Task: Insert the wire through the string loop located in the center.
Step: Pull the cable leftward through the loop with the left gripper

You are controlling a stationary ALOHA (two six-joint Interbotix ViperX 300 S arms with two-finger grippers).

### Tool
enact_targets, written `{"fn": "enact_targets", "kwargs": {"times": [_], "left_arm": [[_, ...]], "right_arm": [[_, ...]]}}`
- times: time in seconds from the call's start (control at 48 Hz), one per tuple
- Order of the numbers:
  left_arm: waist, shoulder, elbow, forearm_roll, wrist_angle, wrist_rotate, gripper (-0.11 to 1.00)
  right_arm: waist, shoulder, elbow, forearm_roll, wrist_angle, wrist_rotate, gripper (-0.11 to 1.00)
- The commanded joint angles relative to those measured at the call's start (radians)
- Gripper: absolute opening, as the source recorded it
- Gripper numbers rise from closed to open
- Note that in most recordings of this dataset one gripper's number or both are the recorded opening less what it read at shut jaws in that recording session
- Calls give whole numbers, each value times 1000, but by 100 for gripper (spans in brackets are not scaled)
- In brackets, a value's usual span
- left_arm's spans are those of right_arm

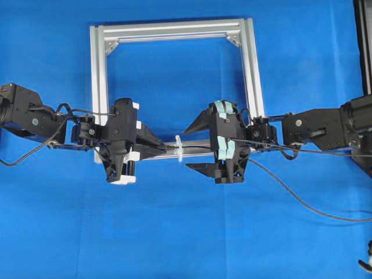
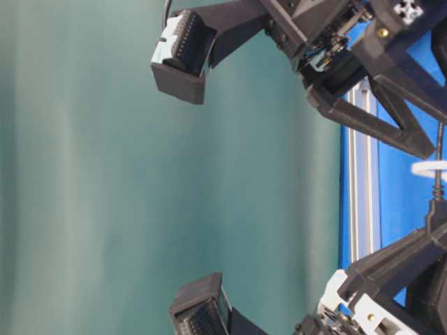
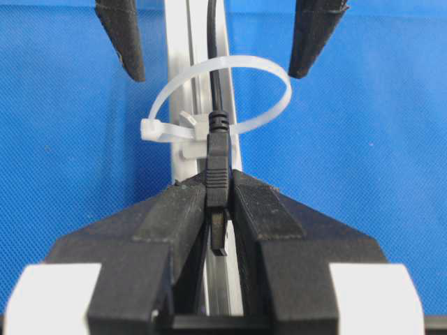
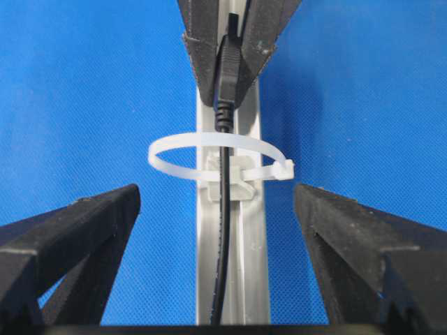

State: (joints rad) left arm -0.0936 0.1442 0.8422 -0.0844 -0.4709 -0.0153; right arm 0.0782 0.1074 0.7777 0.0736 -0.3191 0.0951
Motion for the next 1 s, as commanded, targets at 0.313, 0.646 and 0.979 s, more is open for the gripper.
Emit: {"fn": "enact_targets", "kwargs": {"times": [0.313,0.646,0.979], "left_arm": [[-6,-75,52,2,-5,-2,7],[-17,-258,241,0,-5,-3,7],[-17,-436,436,2,28,-3,7]], "right_arm": [[2,-17,-6,3,-3,3,93],[2,-20,-3,2,-3,2,93],[2,-20,-3,2,-3,2,93]]}}
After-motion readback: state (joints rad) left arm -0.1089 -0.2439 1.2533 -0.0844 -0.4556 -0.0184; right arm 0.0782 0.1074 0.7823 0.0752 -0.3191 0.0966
